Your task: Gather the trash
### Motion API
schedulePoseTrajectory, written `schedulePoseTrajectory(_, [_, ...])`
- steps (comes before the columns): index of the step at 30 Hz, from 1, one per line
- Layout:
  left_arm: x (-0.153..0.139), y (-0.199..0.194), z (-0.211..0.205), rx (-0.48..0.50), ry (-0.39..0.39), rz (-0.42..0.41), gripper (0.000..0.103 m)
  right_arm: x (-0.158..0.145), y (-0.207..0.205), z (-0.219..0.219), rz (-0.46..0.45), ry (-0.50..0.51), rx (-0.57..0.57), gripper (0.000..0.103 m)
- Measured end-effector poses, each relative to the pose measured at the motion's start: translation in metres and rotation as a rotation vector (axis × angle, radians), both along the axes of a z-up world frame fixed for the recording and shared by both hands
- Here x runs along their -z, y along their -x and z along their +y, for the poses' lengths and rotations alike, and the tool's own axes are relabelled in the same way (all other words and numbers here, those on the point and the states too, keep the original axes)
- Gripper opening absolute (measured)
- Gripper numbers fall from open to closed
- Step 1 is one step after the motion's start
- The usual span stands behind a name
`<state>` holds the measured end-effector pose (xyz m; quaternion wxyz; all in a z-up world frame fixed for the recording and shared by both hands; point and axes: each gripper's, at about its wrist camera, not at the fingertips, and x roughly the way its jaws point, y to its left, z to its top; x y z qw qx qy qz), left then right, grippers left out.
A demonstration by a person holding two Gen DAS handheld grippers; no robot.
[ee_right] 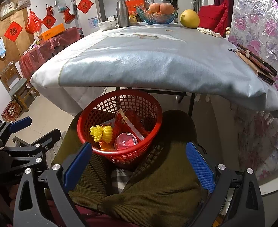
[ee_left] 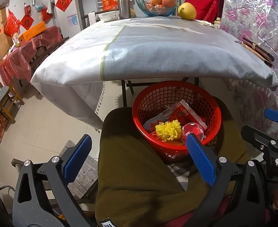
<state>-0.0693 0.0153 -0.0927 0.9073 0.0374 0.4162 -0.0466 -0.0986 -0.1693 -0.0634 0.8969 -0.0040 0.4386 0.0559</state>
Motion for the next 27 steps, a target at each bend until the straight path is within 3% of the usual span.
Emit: schedulePoseTrajectory(27, [-0.0024, 0.0015, 0.0015, -0.004, -0.006, -0.005, 0.096, 0.0010, 0.0004, 0.0002, -0.001, 0.000, 0.001, 0.097])
